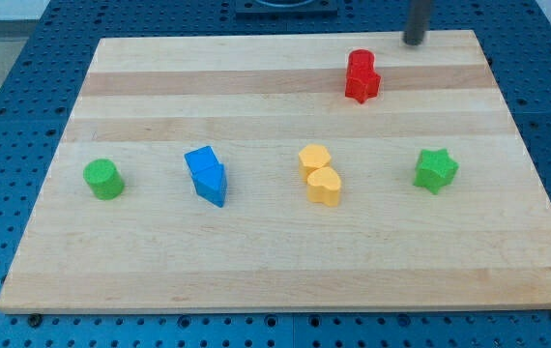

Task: Place the arm above the green star

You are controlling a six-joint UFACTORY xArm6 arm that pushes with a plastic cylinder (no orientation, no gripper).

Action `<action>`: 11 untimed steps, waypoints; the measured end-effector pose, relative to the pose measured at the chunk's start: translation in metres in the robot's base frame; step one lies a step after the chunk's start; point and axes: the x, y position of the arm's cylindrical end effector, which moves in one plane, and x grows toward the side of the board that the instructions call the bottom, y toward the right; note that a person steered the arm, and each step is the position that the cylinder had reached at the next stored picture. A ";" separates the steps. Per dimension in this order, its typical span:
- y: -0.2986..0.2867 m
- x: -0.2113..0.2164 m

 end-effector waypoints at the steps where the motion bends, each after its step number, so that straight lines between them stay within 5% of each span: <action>1: 0.034 0.081; 2: 0.033 0.190; 3: 0.031 0.206; 6: 0.024 0.158; 11: -0.072 0.229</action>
